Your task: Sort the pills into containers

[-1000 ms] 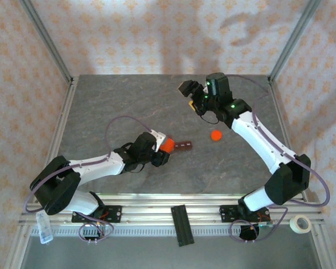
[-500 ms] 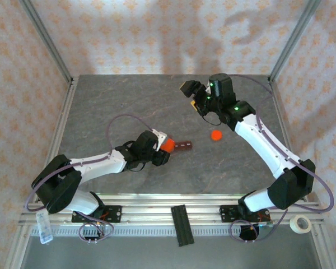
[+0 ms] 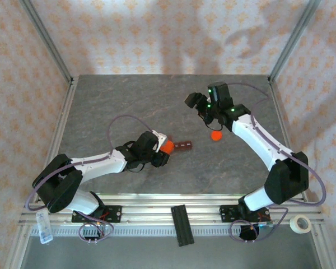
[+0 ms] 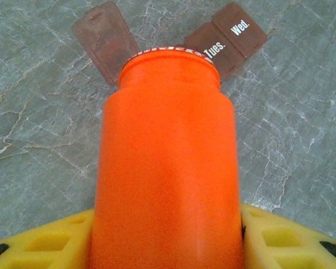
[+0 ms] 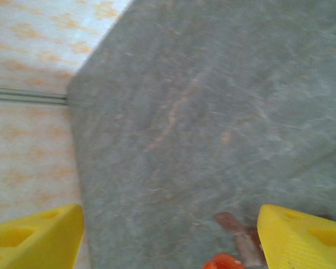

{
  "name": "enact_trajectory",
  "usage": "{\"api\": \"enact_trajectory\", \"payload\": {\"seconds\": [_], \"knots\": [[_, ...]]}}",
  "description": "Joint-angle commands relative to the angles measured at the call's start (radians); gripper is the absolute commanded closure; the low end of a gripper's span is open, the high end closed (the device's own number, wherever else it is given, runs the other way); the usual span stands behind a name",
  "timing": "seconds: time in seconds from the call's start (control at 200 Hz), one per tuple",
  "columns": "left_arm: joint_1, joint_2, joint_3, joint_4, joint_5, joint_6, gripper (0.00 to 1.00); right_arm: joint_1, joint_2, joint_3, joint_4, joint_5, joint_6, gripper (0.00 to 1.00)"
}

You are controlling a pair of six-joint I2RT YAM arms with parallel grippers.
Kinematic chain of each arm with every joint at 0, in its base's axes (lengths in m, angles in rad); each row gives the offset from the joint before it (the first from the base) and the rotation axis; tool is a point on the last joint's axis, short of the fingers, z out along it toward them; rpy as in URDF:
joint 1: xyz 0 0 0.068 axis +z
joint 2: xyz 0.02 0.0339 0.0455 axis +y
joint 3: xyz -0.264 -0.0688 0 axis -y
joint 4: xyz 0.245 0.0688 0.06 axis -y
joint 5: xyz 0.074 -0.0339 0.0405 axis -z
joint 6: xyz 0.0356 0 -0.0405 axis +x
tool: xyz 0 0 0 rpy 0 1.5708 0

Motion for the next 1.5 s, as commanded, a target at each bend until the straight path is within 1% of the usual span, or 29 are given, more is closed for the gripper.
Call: {"api": "enact_trajectory", "payload": {"seconds": [0.0,0.26,0.415,0.686,0.981,1.496], "knots": [[-0.01,0.003,0.04,-0.029,0.009,0.011,1.0,-0.014,0.01,-0.047,-0.025,0.019,-0.099,0.2],[-0.011,0.008,0.056,-0.068,0.007,0.015,1.0,-0.018,0.07,-0.105,-0.107,0.046,-0.242,0.21],[-0.011,0.025,0.083,-0.106,0.009,0.026,1.0,-0.019,0.124,-0.125,-0.127,0.027,-0.311,0.23],[-0.01,0.061,0.12,-0.151,0.014,0.028,1.0,0.026,0.183,-0.118,-0.183,0.056,-0.417,0.26],[-0.01,0.066,0.138,-0.175,0.011,0.034,1.0,0.063,0.234,-0.105,-0.207,0.063,-0.459,0.28],[-0.01,0.08,0.174,-0.229,0.007,0.049,1.0,0.076,0.305,-0.104,-0.22,0.075,-0.473,0.31]]}}
